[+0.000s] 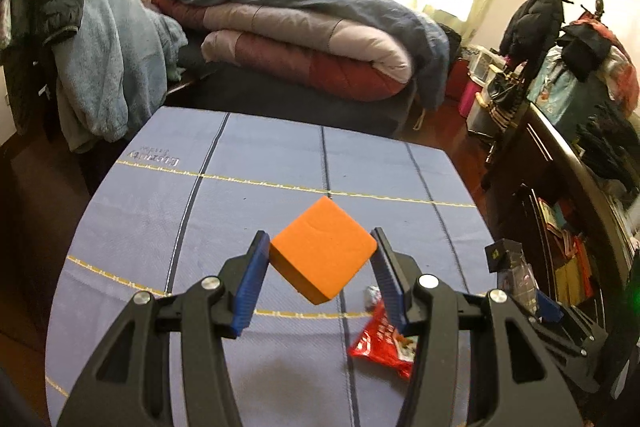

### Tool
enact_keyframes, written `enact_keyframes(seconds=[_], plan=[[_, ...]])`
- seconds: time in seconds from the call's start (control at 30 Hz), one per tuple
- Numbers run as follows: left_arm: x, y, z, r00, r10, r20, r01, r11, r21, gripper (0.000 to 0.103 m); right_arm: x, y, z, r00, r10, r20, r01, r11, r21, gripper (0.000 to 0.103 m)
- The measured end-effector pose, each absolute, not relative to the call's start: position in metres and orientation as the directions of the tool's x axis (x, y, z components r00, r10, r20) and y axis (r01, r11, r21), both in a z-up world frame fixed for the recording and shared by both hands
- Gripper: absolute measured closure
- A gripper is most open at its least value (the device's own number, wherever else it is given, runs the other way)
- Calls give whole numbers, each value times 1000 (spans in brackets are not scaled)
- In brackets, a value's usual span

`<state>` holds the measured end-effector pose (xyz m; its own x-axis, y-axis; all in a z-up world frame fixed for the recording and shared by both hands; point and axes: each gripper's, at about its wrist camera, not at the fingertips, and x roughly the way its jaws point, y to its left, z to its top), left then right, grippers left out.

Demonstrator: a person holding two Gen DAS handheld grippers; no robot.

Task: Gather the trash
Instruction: 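Lift and carry the cube and cigarette pack over the wastebasket with both tools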

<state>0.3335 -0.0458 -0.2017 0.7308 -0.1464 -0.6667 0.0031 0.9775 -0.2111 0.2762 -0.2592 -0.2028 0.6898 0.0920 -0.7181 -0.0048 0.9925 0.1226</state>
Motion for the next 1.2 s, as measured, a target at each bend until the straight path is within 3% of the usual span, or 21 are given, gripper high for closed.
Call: enact_keyframes(seconds=[0.6,1.2], plan=[[296,-107,-160,756,-236,-611,151,970,-189,51,225,-302,-185,726,61,-685,43,990,134,50],[310,-229,-168,686,-384,-618,350,919,-182,51,211,-403,-199,723,-59,-688,233,959,162,50]])
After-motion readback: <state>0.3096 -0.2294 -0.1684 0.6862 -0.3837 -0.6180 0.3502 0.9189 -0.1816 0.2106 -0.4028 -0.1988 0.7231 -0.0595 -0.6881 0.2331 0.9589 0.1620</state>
